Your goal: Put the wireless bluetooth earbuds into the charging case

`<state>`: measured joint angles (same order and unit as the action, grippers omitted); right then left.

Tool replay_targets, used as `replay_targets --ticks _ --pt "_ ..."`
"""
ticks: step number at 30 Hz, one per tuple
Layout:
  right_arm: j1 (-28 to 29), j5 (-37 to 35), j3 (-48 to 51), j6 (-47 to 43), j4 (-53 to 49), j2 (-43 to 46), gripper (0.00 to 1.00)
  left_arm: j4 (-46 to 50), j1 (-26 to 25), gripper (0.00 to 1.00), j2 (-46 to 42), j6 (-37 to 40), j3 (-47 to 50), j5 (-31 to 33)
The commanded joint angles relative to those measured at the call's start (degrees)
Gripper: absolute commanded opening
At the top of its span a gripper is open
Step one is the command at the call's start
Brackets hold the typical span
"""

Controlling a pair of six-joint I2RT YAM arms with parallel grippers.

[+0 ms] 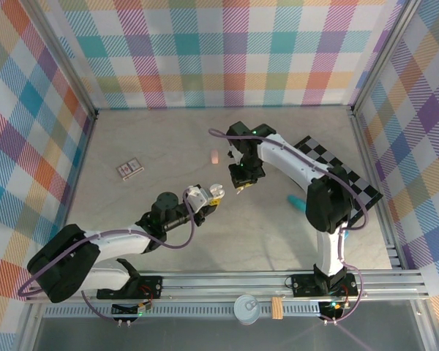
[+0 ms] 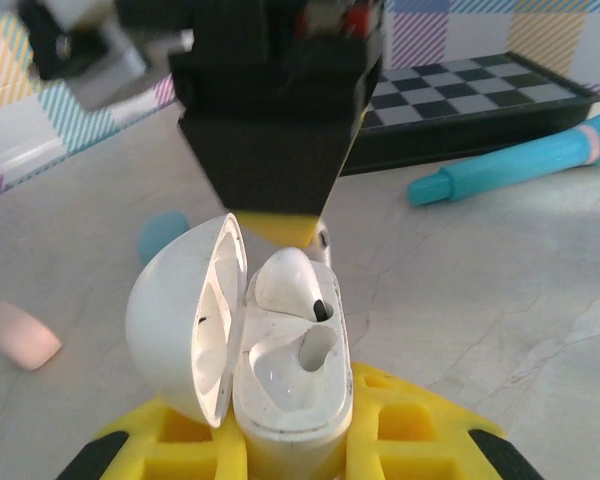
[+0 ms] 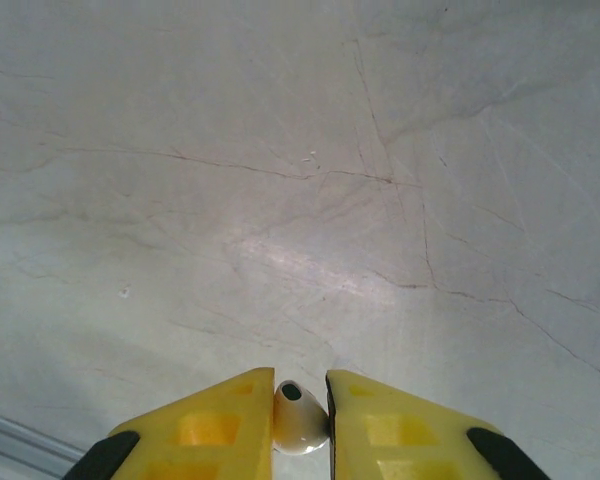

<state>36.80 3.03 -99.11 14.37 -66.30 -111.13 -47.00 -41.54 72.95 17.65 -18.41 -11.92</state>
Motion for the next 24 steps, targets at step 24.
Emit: replay_targets --ticks 24 --pt "-0.2 5.8 -5.3 0.5 -1.1 2.3 0.2 -6.8 -2.1 0.06 17.4 0.2 -9.2 4.4"
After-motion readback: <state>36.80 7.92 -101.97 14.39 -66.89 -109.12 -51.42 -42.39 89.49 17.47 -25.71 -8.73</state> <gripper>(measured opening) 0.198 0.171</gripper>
